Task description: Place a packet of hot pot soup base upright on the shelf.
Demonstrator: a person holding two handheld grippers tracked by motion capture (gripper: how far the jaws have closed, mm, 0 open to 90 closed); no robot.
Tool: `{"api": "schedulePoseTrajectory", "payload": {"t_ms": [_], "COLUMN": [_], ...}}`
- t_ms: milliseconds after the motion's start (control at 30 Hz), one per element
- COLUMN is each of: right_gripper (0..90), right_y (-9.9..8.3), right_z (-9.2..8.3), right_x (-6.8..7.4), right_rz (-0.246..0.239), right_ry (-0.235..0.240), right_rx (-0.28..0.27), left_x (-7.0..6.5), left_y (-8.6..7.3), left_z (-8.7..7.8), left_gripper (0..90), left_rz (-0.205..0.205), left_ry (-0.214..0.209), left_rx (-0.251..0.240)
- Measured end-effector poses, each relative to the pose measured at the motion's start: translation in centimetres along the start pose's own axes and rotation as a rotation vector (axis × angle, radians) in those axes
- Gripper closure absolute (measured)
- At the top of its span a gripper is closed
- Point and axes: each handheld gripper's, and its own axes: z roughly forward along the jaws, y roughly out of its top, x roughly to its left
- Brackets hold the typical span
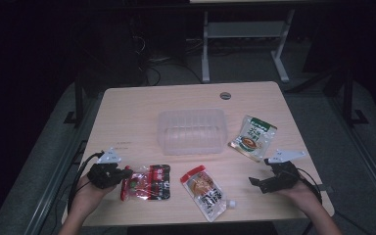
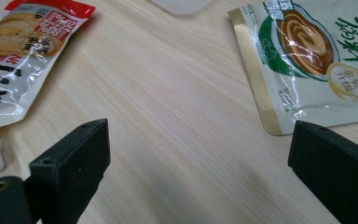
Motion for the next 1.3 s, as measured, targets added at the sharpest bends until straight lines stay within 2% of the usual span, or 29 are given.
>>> {"api": "schedulePoseTrajectory", "payload": {"t_ms": [67,133,167,200,233,267,400,500,633,767,867,933,1067,1100,1133,1300], "right_gripper": [5.2,5.2,5.2,5.2,5.2,5.2,5.2,5.1,5.1,5.2,4.7,3.2,3.2,3.2,3.2,3.5], "right_y": [0.1,0.6,0.6,1.1,1.1,1.7,2.6,3.8,4.9,6.4,7.0,8.0,9.0,9.5,9.5,10.6], "right_z": [-0.1,0.0,0.0,0.2,0.2,0.4,0.8,1.2,1.6,2.8,3.4,4.3,5.1,5.6,5.6,7.2], "right_x": [0.3,1.0,1.0,1.6,1.6,2.3,3.3,4.6,5.6,7.2,7.8,8.7,9.5,10.0,10.0,11.1], "right_rz": [-0.002,-0.010,-0.010,-0.023,-0.023,-0.033,-0.056,-0.062,-0.078,-0.103,-0.110,-0.123,-0.128,-0.128,-0.128,-0.130], "right_ry": [0.006,0.036,0.036,0.061,0.061,0.086,0.115,0.160,0.182,0.224,0.238,0.275,0.300,0.321,0.321,0.383], "right_rx": [-0.005,-0.013,-0.013,-0.023,-0.023,-0.032,-0.040,-0.055,-0.070,-0.062,-0.050,-0.043,-0.046,-0.048,-0.048,-0.050], "left_x": [0.1,0.3,0.4,0.5,0.6,0.7,0.9,1.1,1.1,1.1,1.2,1.2,1.3,1.3,1.3,1.3], "left_y": [-0.7,-1.0,-1.1,-1.1,-1.2,-1.3,-1.6,-1.7,-1.6,-1.6,-1.6,-1.6,-1.7,-1.7,-1.7,-1.7], "left_z": [-0.2,-0.3,-0.3,-0.2,-0.1,0.0,0.1,0.1,0.4,0.8,1.0,1.1,1.2,1.2,1.2,1.4], "left_gripper": [89.9,89.9,89.9,89.9,89.9,89.9,89.9,89.9,89.9,89.9,89.9,89.9,89.9,89.9,89.9,89.9], "left_rz": [-0.005,-0.019,-0.028,-0.032,-0.034,-0.032,-0.028,-0.028,-0.023,-0.019,-0.020,-0.021,-0.025,-0.027,-0.025,-0.027], "left_ry": [0.005,0.009,0.009,0.012,0.015,0.018,0.035,0.034,0.028,0.018,0.014,0.009,0.005,0.005,0.006,0.008], "left_rx": [0.014,0.006,0.003,0.004,0.012,0.021,0.043,0.052,0.061,0.078,0.079,0.086,0.085,0.085,0.087,0.092]}}
